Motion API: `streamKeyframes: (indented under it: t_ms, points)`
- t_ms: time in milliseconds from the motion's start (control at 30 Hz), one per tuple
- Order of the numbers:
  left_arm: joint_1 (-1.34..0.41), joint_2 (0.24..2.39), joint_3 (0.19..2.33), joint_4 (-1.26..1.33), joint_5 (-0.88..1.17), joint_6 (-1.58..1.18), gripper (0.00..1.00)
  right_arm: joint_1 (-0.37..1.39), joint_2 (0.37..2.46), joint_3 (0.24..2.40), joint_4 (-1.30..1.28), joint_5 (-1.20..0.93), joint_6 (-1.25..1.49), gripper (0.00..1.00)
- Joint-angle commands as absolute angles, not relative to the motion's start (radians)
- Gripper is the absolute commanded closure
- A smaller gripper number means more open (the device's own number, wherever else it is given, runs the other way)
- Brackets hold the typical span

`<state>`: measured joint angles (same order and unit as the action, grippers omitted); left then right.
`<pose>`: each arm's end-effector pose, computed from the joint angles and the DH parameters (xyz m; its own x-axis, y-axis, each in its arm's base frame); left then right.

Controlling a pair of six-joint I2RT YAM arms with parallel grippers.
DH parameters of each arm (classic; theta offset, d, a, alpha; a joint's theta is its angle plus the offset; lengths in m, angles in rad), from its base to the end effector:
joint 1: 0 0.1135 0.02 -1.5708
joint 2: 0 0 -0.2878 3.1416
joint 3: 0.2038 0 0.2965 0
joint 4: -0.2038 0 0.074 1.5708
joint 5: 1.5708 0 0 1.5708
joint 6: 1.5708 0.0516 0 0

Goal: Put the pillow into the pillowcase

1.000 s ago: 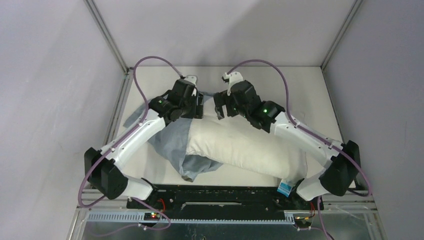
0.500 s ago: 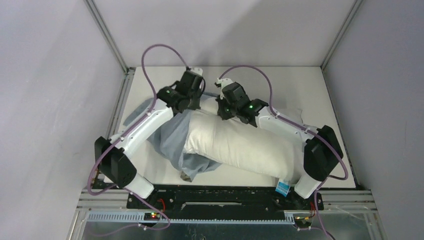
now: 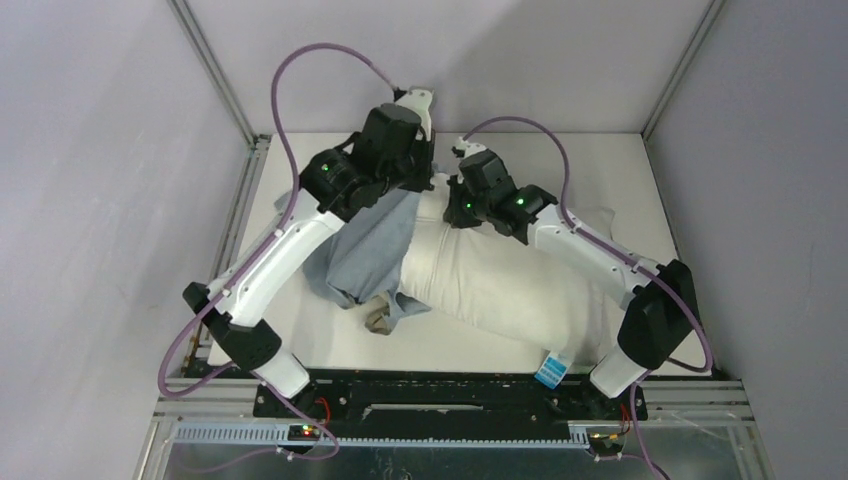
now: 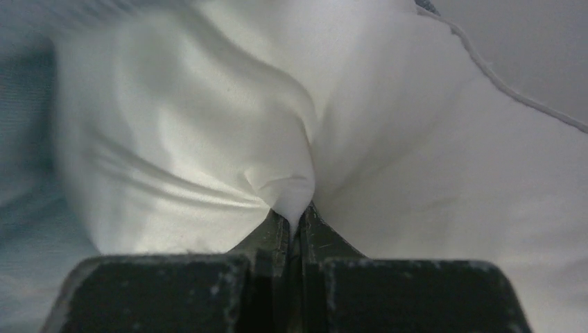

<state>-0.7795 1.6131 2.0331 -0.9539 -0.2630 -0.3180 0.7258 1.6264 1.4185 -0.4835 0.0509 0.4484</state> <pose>0.2793 -0.2572 0.5112 -0.5063 0.0759 -0.8590 0.3804 0.9136 -0.1435 0.3228 0.2829 0.3196 -0.7044 -0.0462 -0.7083 -0.3642 0.8801 0.3047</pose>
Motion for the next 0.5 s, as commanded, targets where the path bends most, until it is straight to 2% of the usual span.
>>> streamKeyframes:
  t_ms: [0, 100, 167, 467]
  points:
    - [-0.775, 1.531, 1.804, -0.748, -0.14, -0.46, 1.0, 0.65, 1.51, 1.518, -0.477, 0.035, 0.543, 1.0]
    - [-0.704, 1.504, 1.611, -0.611, -0.044, -0.549, 1.0, 0.617, 1.448, 1.58, -0.477, 0.024, 0.565, 1.0]
    - [-0.676, 1.528, 1.594, -0.576, 0.036, -0.584, 1.0, 0.613, 1.433, 1.587, -0.47, 0.019, 0.574, 1.0]
    - [-0.71, 1.608, 2.021, -0.669, 0.132, -0.643, 1.0, 0.58, 1.569, 1.306, -0.256, -0.076, 0.649, 1.0]
